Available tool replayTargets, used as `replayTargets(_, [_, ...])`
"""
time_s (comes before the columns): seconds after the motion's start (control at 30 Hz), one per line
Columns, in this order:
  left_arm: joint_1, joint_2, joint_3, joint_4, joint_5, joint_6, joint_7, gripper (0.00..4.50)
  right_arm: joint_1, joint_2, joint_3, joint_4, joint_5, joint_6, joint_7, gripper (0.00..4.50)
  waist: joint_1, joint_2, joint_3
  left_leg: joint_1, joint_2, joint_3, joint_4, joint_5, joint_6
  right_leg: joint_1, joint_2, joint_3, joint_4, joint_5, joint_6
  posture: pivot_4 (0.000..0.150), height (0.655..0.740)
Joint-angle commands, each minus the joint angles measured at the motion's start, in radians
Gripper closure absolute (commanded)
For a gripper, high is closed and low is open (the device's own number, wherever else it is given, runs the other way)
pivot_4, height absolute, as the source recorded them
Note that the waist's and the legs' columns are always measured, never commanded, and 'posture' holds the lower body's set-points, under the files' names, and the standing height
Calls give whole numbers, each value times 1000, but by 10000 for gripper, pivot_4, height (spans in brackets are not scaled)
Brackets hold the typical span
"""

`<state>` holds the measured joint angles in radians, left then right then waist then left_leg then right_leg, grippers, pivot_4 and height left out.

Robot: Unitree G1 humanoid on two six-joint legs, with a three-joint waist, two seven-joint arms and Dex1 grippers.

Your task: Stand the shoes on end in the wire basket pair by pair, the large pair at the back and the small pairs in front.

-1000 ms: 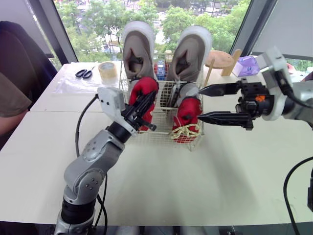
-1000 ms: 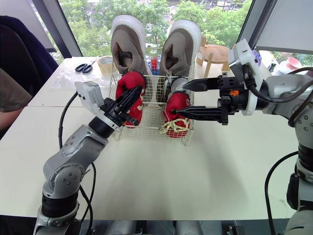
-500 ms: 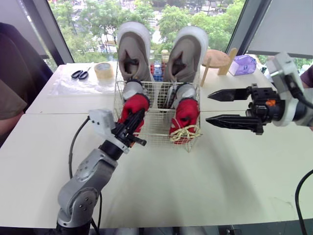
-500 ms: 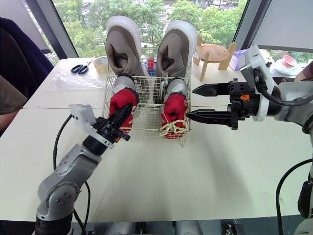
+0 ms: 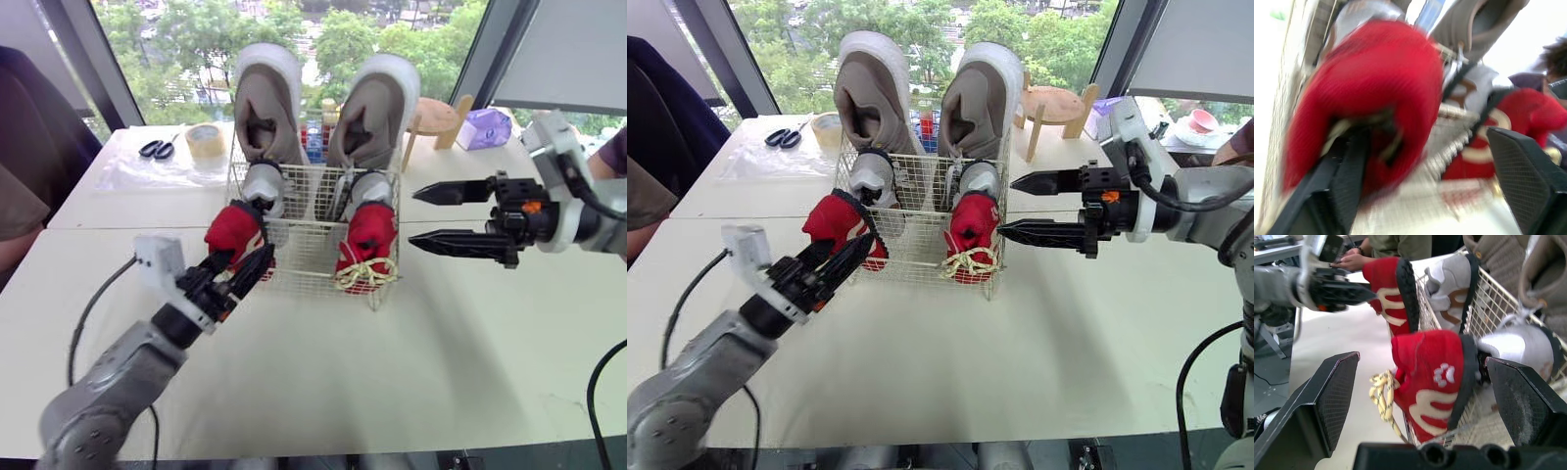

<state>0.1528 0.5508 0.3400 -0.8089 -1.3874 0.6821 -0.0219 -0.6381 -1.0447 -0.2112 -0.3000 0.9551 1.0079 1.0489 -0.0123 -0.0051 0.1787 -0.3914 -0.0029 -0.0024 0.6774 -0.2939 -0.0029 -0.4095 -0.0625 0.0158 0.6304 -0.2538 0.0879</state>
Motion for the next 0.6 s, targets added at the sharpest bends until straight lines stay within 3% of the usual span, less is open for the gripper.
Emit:
replayTargets(0.03, [131, 138, 107, -32, -179, 54, -74, 6353, 19, -3, -45, 13, -5, -28, 4, 0, 1, 1, 0, 0, 0, 0, 0, 0, 0, 0, 0, 0, 0, 0, 0, 1500, 7400])
replayTargets(0.13, [300, 232, 196, -29, -145, 101, -197, 6353, 36, -17, -91, 60, -7, -36, -1, 0, 2, 1, 1, 0, 0, 0, -1, 0, 0, 0, -1, 0, -1, 0, -1, 1500, 7400])
replayTargets(0.27, [420, 250, 296, 47, -109, 99, -307, 6353, 166, -45, -164, 67, -26, -27, 2, 0, 10, 1, 1, -1, -1, 0, -3, 0, -1, -1, -3, 0, -5, -1, -2, 1500, 7400])
replayTargets(0.47, [416, 281, 252, 141, 61, 108, -426, 6353, 359, 6, -186, 30, -34, -36, -24, 0, 17, 3, 1, -1, -1, 1, -14, 0, -1, -3, -3, -1, -14, 1, -4, 1500, 7400])
replayTargets(0.6, [363, 259, 221, 177, 114, 100, -427, 6353, 453, 12, -160, -19, -75, -62, -34, 0, 19, 5, 1, -5, -1, 2, -15, 0, -1, -6, -3, 0, -14, 1, -4, 1500, 7400])
